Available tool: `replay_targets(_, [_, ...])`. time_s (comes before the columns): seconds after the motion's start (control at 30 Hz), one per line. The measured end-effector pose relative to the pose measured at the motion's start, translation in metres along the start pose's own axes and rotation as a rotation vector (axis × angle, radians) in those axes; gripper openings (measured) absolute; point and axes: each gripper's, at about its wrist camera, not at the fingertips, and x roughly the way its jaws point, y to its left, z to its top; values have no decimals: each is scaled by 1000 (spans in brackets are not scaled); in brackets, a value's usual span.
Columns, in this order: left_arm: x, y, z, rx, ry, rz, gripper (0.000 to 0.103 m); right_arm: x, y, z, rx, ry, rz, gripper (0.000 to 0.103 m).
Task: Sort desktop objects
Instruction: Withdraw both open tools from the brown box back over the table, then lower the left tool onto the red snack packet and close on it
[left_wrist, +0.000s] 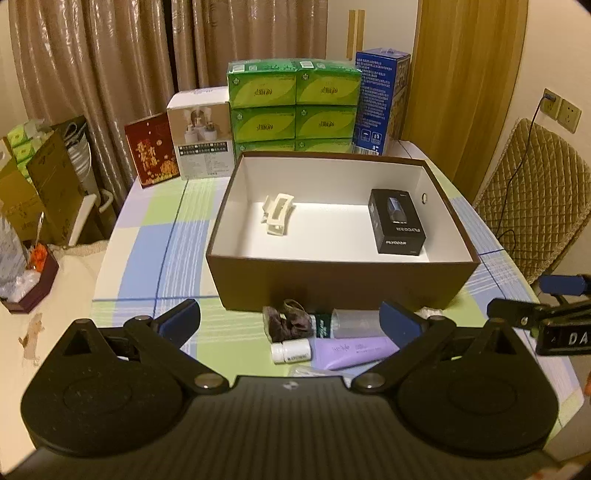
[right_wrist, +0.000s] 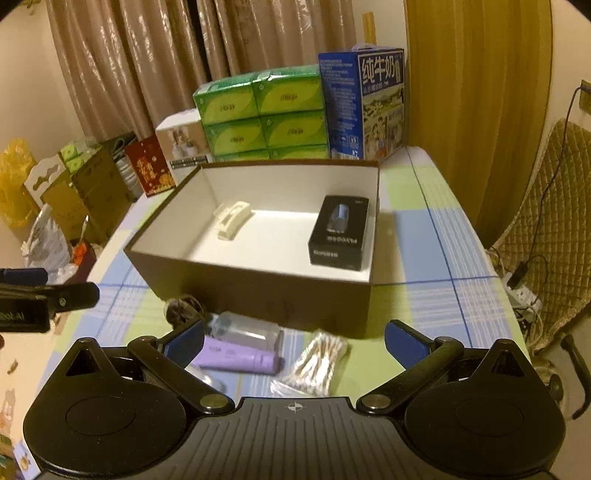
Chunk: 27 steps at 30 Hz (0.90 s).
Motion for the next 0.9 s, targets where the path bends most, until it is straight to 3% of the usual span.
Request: replay_targets(0.9, [-8,-1,-95,-60,134,59,102,-1,-1,-70,-41,134,57,101])
